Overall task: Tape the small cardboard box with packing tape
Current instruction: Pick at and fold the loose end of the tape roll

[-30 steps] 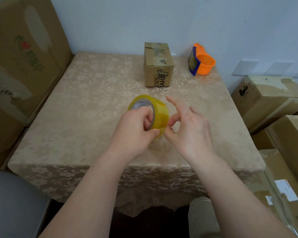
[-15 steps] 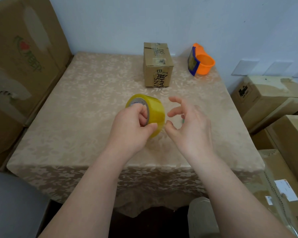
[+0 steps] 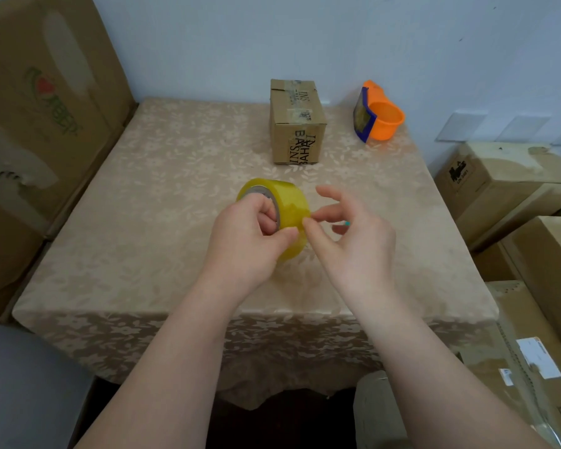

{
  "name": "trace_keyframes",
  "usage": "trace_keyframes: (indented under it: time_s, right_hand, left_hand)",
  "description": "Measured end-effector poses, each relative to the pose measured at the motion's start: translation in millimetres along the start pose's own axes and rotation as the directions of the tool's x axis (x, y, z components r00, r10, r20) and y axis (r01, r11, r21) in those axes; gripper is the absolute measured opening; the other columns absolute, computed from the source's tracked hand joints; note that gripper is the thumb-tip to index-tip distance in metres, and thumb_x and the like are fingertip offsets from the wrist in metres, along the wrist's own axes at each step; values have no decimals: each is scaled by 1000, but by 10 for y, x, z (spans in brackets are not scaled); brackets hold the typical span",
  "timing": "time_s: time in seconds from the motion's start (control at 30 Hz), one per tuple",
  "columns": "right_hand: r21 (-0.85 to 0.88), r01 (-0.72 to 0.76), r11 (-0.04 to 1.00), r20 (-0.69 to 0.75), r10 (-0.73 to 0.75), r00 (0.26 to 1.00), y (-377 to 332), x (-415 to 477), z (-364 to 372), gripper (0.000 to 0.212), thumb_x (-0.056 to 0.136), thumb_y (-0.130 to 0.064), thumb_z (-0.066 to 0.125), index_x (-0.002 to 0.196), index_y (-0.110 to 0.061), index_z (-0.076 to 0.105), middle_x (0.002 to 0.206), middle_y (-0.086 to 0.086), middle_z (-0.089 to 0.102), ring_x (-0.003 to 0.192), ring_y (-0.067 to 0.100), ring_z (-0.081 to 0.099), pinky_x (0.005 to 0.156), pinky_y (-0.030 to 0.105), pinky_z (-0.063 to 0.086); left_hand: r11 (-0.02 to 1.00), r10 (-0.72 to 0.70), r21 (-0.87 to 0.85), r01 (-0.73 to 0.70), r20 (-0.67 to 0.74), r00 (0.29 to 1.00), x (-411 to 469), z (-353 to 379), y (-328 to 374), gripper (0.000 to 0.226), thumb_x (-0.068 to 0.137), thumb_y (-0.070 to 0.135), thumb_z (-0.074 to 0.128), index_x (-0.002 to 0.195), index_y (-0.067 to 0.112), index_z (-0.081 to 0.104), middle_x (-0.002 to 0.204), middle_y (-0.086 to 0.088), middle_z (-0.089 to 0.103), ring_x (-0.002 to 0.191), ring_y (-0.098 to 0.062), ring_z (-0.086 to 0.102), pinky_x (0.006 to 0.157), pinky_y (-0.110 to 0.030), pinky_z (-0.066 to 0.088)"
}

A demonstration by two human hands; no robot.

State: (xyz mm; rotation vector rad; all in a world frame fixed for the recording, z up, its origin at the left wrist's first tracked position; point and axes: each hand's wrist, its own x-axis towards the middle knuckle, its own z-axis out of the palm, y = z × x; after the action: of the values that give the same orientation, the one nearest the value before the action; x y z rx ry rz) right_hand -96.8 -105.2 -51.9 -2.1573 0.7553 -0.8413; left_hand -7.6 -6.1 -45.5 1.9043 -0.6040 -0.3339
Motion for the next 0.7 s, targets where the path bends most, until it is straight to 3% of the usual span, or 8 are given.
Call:
trace_keyframes:
  time_s: [0.07, 0.1, 0.17, 0.2, 0.3, 0.43, 0.53, 0.7]
  right_hand:
    - [243, -238, 940, 111, 217, 970, 0, 35, 24, 23, 84, -26, 65, 105, -21, 69, 85, -8, 70, 81, 2, 63, 80, 26, 54]
    - [352, -358, 865, 197, 306, 931, -15, 41, 33, 17, 87, -29, 61, 94, -18, 72, 84, -5, 69, 81, 5, 62, 82, 32, 53]
    - [485, -529, 696, 296, 438, 849, -50, 40, 49, 27, 90, -27, 55, 70, -14, 68, 77, -1, 63, 78, 12, 57, 79, 40, 48]
    - [522, -576, 629, 314, 486, 816, -66, 38, 56, 27, 91, -23, 54, 68, -16, 66, 76, -1, 62, 78, 12, 55, 79, 39, 45]
    - [557, -609, 565, 322, 529, 785, -97, 19, 88, 19, 86, -25, 54, 89, -14, 69, 91, 3, 63, 87, 15, 57, 89, 40, 46]
    - [560, -612, 559, 287, 561, 776, -109, 19, 103, 22, 87, -22, 48, 78, -14, 66, 88, 7, 56, 84, 19, 50, 75, 37, 40]
    - [587, -614, 527, 288, 573, 767, -139, 13, 119, 23, 83, -24, 45, 81, -13, 66, 92, 11, 57, 86, 23, 52, 76, 41, 41]
    - [630, -618, 471, 311, 576, 756, -143, 20, 81, 28, 83, -13, 42, 67, -15, 64, 70, 5, 56, 72, 19, 51, 65, 34, 40]
  left_hand:
    - [979, -56, -192, 63, 45, 997, -22, 9, 40, 23, 65, 15, 77, 74, 11, 56, 66, -3, 53, 63, -18, 50, 62, -35, 44]
    - [960, -76, -263, 93, 75, 994, -37, 21, 60, 22, 67, 12, 76, 76, 11, 56, 68, -6, 53, 66, -22, 51, 64, -37, 45]
    - [940, -107, -311, 140, 122, 987, -60, 51, 80, 20, 71, 4, 75, 76, 11, 57, 68, -7, 55, 68, -23, 53, 67, -39, 46]
    - [936, -123, -313, 161, 138, 983, -63, 60, 78, 20, 71, 2, 75, 76, 11, 57, 67, -6, 56, 67, -23, 54, 68, -39, 47]
    - [934, -148, -300, 193, 165, 975, -58, 56, 64, 22, 70, 3, 77, 70, 13, 57, 57, 0, 58, 62, -19, 57, 66, -36, 50]
    - [944, -151, -269, 193, 168, 974, -81, 71, 81, 25, 68, 5, 79, 67, 13, 55, 47, 6, 56, 55, -17, 57, 62, -33, 51]
    - [954, -149, -238, 183, 156, 976, -104, 99, 98, 27, 66, 6, 80, 67, 14, 54, 50, 2, 57, 55, -20, 58, 66, -39, 53]
    - [965, -147, -197, 173, 140, 979, -127, 121, 93, 29, 64, 7, 82, 67, 15, 55, 57, -3, 58, 59, -21, 58, 72, -49, 55]
